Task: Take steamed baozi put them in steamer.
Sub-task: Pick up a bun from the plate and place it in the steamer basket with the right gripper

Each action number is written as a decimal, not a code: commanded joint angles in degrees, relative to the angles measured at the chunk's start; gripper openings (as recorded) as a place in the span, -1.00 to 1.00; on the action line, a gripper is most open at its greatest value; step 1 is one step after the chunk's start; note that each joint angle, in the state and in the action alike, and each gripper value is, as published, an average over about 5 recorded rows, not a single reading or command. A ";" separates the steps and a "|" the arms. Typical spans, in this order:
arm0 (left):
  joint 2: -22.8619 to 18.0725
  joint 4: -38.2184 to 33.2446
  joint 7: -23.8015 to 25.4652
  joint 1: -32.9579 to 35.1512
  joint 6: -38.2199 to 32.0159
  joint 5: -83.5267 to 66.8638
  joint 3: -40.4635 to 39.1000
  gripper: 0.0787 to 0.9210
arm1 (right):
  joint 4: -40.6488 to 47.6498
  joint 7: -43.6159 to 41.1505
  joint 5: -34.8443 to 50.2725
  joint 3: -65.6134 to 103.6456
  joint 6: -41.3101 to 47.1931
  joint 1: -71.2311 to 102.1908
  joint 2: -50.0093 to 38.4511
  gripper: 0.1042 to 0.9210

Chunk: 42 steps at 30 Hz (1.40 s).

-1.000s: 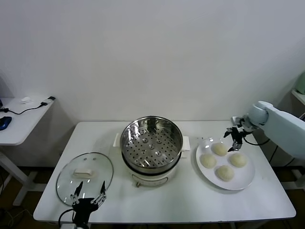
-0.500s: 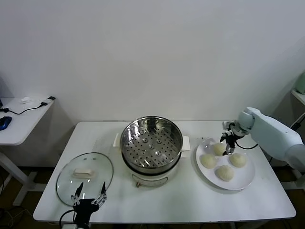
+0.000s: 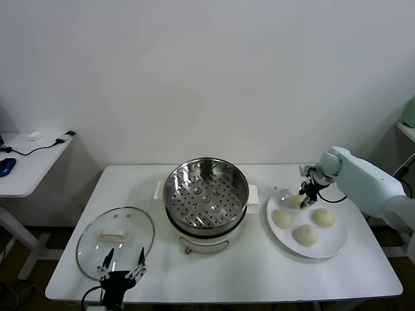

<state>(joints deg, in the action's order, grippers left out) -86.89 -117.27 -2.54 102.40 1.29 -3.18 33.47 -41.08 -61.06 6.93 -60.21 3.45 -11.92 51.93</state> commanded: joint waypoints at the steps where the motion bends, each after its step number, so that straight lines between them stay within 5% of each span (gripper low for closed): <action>1: -0.14 -0.01 -0.06 0.13 -0.22 0.41 -0.30 0.77 | -16.35 -1.70 6.57 -12.37 -1.97 -19.13 -5.08 -0.10; 12: -0.02 -0.33 -0.36 0.59 -0.18 1.30 -2.10 0.77 | -38.36 -3.74 17.95 -20.34 -15.67 -41.77 5.74 -0.09; 18: 0.03 -0.73 -0.71 0.99 -0.24 1.92 -2.79 0.77 | -47.16 2.22 7.00 -23.04 -27.33 -38.49 12.16 -0.09; 27: -0.24 -1.30 -1.09 1.68 -0.47 2.47 -3.29 0.77 | -30.83 8.93 -18.15 -18.49 -46.21 -23.33 17.91 -0.09; 42: -0.40 -0.51 -1.26 1.27 -0.39 3.00 -4.19 0.77 | -10.78 12.11 -27.54 -10.63 -51.40 -13.35 24.30 -0.09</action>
<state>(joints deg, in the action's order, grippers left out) -87.33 -117.82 -3.78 103.68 0.84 -0.23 29.41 -61.39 -51.03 -13.17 -73.87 -42.13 -30.28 72.19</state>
